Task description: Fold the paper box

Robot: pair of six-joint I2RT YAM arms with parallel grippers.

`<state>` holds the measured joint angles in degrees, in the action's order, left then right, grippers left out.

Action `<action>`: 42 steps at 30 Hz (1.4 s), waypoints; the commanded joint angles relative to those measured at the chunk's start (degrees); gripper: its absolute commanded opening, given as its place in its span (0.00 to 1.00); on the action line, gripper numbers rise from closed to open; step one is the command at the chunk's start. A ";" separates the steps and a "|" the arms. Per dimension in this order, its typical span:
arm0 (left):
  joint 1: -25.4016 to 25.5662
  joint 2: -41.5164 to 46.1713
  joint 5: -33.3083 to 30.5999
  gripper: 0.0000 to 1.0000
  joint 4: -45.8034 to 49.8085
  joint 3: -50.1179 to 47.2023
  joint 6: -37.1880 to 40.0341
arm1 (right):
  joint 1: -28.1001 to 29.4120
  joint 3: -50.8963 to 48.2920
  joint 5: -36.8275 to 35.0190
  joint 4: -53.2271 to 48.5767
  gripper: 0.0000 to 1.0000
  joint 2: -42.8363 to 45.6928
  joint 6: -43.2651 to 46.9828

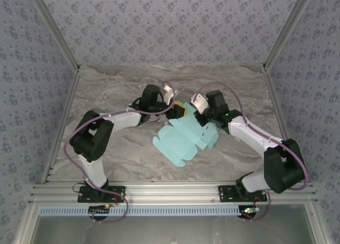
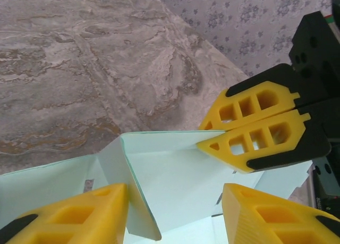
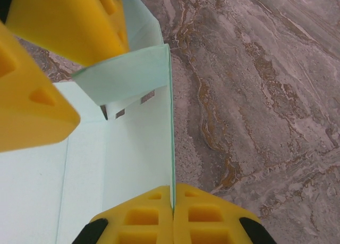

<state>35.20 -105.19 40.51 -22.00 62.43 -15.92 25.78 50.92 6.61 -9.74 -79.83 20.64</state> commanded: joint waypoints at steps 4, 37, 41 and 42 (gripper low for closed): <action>1.95 -1.17 4.19 0.49 -5.82 0.32 -3.59 | -0.38 0.55 1.79 2.10 0.00 -0.16 -2.28; -14.99 13.98 -31.19 0.60 18.36 -10.10 -4.27 | 11.79 -2.32 -16.18 11.94 0.00 -1.86 30.25; -14.99 7.16 -27.46 0.59 21.66 -5.04 -3.08 | 13.05 -3.84 -19.07 15.99 0.00 -2.91 34.10; -15.03 5.68 -26.05 0.59 22.12 -3.90 -3.06 | 13.27 -4.38 -19.83 16.94 0.00 -3.11 35.10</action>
<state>20.29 -96.51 11.07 -3.27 54.24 -19.59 38.35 48.01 -9.45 2.94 -81.97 50.19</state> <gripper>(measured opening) 0.591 0.068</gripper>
